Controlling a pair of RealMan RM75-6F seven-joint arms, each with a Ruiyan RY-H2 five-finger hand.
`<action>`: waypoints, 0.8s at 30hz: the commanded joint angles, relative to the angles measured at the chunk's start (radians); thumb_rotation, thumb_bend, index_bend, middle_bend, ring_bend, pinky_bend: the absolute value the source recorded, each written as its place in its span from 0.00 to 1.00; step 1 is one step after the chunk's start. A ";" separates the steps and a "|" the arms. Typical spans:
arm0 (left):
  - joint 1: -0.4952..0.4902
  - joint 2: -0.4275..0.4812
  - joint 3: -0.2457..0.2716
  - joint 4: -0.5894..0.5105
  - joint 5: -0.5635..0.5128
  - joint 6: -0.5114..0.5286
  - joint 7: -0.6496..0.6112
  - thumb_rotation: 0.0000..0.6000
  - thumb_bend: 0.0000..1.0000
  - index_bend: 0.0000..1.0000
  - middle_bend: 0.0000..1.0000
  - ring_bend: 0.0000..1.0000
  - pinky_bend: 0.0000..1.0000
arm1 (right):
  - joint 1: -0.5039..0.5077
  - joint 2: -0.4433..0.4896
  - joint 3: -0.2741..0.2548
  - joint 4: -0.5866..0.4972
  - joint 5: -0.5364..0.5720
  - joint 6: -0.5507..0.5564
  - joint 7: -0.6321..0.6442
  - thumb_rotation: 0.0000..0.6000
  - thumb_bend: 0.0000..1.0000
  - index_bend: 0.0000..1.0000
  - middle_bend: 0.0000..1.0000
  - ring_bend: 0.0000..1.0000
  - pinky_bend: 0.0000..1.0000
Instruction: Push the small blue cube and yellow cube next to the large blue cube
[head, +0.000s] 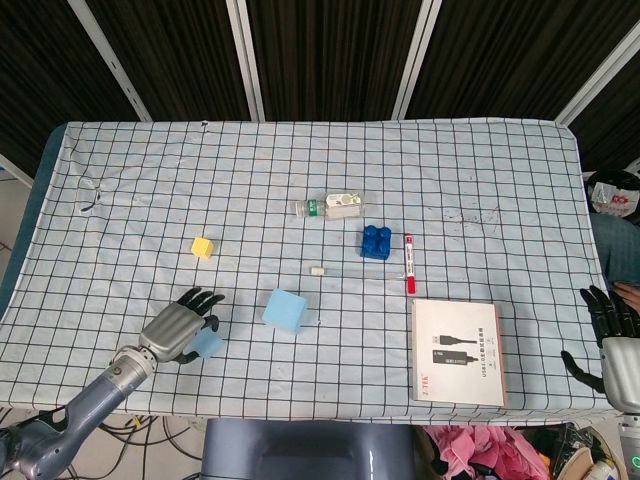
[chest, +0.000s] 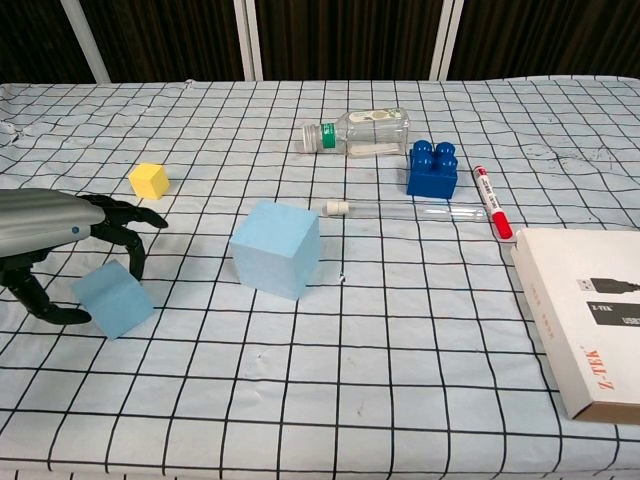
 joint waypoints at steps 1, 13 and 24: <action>0.002 0.003 0.003 0.004 -0.002 0.004 -0.001 1.00 0.25 0.42 0.06 0.00 0.00 | 0.000 -0.002 0.000 0.001 0.005 -0.007 -0.002 1.00 0.21 0.00 0.04 0.00 0.11; 0.009 0.016 -0.018 0.006 -0.043 0.036 -0.016 1.00 0.30 0.46 0.08 0.00 0.00 | 0.000 -0.006 0.005 -0.003 0.012 -0.018 -0.014 1.00 0.22 0.00 0.04 0.00 0.11; -0.131 -0.012 -0.208 -0.022 -0.332 -0.026 0.083 1.00 0.30 0.46 0.07 0.00 0.00 | 0.001 -0.007 0.007 -0.003 0.010 -0.023 -0.015 1.00 0.22 0.00 0.04 0.00 0.11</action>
